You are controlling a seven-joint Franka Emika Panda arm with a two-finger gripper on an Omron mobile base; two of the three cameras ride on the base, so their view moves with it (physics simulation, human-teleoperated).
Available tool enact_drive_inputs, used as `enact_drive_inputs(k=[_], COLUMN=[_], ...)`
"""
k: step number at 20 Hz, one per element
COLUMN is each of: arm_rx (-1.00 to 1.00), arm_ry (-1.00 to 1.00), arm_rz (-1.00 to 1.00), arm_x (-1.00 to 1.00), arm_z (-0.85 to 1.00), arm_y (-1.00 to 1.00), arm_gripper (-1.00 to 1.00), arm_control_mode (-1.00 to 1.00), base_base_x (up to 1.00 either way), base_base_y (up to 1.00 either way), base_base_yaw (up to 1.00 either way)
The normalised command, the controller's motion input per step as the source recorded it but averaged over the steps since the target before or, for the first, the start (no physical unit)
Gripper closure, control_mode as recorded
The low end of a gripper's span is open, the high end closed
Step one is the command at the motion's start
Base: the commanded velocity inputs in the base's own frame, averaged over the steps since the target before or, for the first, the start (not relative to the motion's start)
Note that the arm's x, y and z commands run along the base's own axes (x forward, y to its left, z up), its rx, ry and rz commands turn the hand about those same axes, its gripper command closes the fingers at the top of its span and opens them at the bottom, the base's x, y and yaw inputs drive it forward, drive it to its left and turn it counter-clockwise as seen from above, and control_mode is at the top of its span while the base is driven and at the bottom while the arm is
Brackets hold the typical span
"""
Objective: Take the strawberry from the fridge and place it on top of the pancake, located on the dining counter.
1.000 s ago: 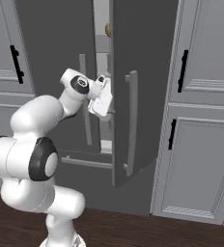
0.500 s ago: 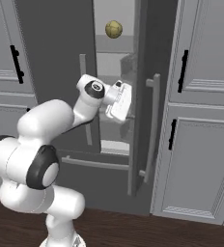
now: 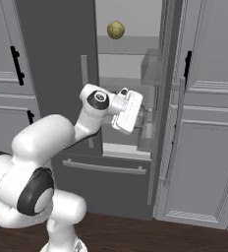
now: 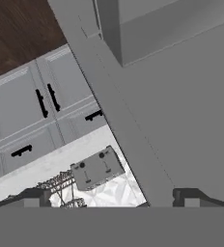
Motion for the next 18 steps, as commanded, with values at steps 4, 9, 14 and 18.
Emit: enact_drive_inputs(k=[4,9,14,18], arm_rx=[0.04,0.27,0.69,0.74], arm_ry=[-0.22,-0.38,-0.44,-0.49], arm_rz=[0.15,-0.18,-0.44,-0.35], arm_x=[-0.08,0.71,0.62,0.39], arm_z=[0.01,-0.03,-0.26,-0.22], arm_y=[1.00,0.87,0.26,0.45], arm_gripper=[-1.00,-1.00,-1.00,-1.00], arm_control_mode=[-1.00,-1.00,-1.00,-1.00], base_base_x=[0.00,0.00,0.00,0.00], base_base_y=[0.00,0.00,0.00,0.00], base_base_yaw=[0.00,0.00,0.00,0.00])
